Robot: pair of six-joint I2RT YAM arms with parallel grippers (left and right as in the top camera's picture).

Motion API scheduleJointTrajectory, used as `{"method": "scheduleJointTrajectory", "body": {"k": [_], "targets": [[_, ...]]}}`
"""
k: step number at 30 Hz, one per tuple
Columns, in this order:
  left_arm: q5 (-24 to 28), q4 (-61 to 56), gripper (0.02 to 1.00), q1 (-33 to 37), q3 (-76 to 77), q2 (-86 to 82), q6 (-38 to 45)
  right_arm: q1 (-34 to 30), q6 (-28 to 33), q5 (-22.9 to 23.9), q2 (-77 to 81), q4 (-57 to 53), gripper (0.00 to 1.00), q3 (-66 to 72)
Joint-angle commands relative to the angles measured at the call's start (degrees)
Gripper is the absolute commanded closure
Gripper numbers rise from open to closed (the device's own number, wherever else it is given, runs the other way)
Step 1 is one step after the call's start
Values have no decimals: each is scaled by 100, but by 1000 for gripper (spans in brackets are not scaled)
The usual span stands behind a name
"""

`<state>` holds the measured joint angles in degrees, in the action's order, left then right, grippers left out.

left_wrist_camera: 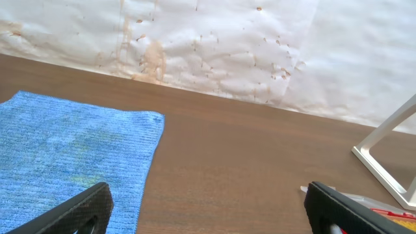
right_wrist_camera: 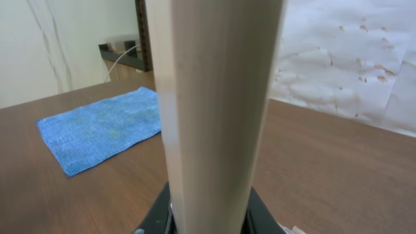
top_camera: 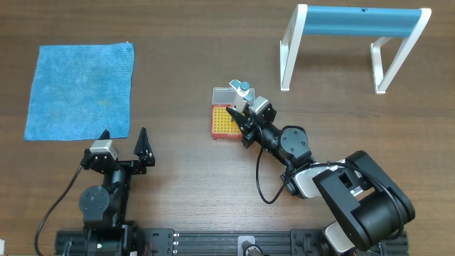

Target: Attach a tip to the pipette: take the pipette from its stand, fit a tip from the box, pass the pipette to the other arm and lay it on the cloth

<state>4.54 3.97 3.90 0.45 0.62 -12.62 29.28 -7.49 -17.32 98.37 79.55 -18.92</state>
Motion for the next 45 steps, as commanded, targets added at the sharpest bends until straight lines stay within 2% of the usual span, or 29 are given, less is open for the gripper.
{"method": "scheduleJointTrajectory", "body": {"k": [1,13,36,45], "targets": [[22,33,64,-17,-13,-37,94,11,-79,-76,22,17,925,-72],[22,33,62,-17,-13,-37,94,11,-20,-79,22,-181,925,-87],[22,33,64,-17,-13,-37,94,11,-20,11,22,-1329,930,-87],[22,33,64,-17,-13,-37,92,11,-20,11,22,-243,925,-87]]}}
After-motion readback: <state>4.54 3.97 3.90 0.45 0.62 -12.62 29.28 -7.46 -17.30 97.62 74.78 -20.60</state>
